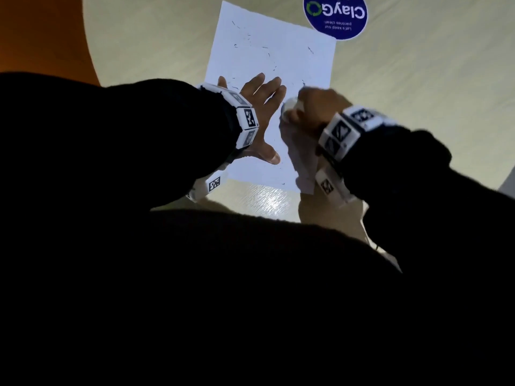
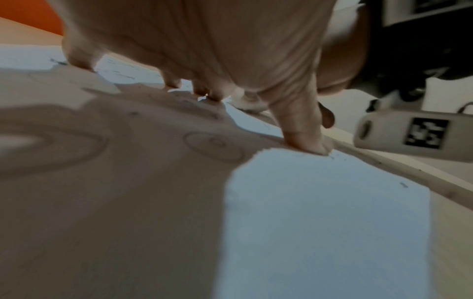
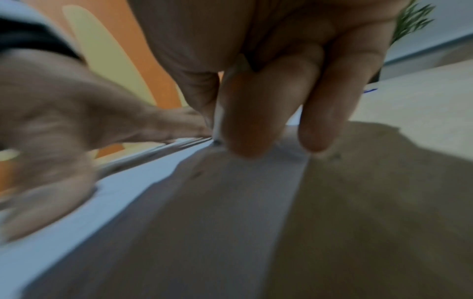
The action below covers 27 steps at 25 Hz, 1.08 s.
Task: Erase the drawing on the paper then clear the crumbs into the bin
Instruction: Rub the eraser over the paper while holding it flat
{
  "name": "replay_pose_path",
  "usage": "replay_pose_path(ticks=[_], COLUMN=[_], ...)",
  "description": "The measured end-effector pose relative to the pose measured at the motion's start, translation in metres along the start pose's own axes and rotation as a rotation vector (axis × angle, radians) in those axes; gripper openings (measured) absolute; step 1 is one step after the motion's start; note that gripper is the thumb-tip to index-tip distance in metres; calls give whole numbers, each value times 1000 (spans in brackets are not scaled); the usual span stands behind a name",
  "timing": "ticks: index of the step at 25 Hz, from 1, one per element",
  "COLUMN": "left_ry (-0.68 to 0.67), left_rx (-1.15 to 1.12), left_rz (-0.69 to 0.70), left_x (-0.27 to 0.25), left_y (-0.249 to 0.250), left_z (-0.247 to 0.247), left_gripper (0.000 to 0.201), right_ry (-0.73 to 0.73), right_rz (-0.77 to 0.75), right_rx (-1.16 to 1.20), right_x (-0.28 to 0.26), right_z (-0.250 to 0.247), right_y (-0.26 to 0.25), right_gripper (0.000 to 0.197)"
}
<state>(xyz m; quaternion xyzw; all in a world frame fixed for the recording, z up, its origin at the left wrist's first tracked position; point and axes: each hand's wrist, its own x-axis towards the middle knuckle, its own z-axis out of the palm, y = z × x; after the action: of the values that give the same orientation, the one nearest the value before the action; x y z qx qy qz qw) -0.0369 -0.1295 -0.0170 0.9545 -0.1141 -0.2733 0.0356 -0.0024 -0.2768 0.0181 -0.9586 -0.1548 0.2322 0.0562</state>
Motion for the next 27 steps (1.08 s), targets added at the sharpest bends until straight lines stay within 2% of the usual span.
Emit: replay_pose_path(ticks=[2,4,6,8,11,13,15,17,20,24,27], left_ry=[-5,6,21,8,-1,26,63,39,5,32,21], left_rx=[12,-8,-19,-17,12,-7,-11,-2,30,14,9], left_rz=[-12,-14,-5,-6,-9,-4,10,10,3,6,18], left_x=[0,0,-1,-1,0,1,2,3,3,3,3], left_y=[1,-1,-2,-1,1,-3,-5,-5,-2,-4,-4], left_z=[-2,-1,2,0,-2,1,7,6,1,6,4], left_gripper=[126,127,127,128,127,127,127,128,129,128,129], right_ry=[40,69,37,2,93,142,124,67,48,54,25], right_rz=[15,11,-39,-42,-1,-3,-45,-41,26,-7,32], right_rx=[31,-2,-46,-76,-28,-93,-128,-144,-49,-39,-18], right_x=[12,-2,-20,-8,9,-11,-35,-26,2,-38,-21], right_z=[-4,10,20,12,-2,13,25,14,-7,21,10], right_y=[1,-2,-4,-3,-2,-8,-13,-8,2,-7,3], right_gripper=[26,23,20,25,26,29,28,29,33,19,21])
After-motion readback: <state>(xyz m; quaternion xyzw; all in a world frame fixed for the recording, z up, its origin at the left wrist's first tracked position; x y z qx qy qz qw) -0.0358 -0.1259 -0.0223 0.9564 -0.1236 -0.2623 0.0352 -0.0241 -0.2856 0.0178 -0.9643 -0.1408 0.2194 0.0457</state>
